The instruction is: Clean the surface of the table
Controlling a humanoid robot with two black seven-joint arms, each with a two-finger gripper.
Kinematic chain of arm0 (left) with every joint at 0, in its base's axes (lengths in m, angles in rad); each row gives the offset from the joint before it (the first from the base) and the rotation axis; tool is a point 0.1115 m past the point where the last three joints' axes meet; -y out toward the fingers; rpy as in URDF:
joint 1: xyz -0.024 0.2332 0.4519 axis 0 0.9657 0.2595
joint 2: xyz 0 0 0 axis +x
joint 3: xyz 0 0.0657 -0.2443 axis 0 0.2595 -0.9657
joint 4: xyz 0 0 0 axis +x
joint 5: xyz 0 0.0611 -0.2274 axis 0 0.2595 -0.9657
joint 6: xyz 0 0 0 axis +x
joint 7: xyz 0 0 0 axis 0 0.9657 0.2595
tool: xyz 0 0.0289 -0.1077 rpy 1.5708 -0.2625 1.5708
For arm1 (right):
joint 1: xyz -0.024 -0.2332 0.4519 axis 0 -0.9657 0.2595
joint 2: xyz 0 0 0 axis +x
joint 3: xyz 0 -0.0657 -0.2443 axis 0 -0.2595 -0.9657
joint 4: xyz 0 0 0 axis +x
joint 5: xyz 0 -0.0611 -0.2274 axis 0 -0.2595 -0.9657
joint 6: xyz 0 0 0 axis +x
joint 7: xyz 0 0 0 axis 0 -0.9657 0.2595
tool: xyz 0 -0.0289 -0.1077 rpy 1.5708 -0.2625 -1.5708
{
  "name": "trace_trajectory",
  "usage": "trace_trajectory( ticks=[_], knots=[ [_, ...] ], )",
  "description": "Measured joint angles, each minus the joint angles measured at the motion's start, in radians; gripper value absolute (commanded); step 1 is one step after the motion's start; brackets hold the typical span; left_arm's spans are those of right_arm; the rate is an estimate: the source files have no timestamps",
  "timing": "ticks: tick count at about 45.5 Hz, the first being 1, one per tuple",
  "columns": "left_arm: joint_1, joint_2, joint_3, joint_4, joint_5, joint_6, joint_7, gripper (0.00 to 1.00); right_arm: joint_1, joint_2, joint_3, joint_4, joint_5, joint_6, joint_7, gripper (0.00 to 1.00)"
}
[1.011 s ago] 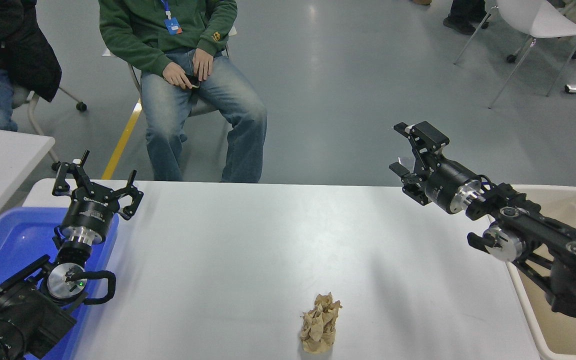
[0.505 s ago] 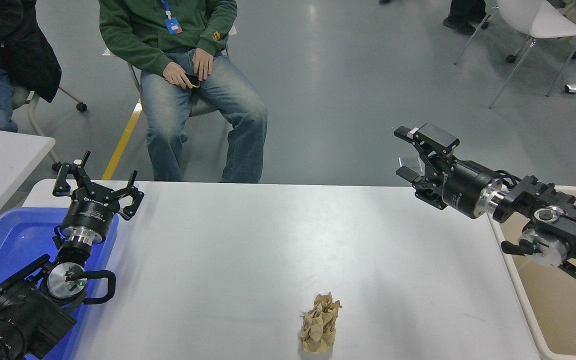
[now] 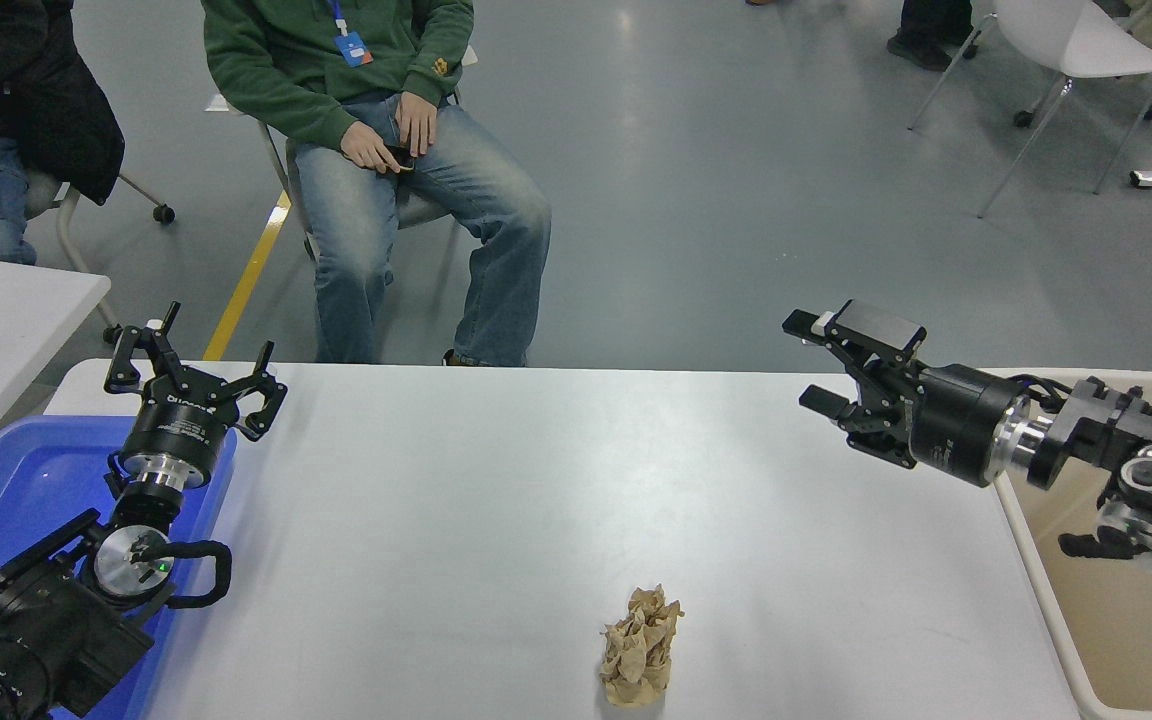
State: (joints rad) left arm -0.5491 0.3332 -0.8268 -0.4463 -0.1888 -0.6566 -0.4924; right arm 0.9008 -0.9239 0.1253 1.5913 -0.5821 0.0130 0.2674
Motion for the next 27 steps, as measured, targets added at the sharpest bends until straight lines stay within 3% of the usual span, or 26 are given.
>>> trace_trajectory(
  ticks=[27],
  knots=[
    [0.0,0.0,0.0,0.0,0.0,-0.001,0.0,1.0,0.156,0.094,-0.335,0.027,-0.067,0.006,-0.087,1.0]
  ],
)
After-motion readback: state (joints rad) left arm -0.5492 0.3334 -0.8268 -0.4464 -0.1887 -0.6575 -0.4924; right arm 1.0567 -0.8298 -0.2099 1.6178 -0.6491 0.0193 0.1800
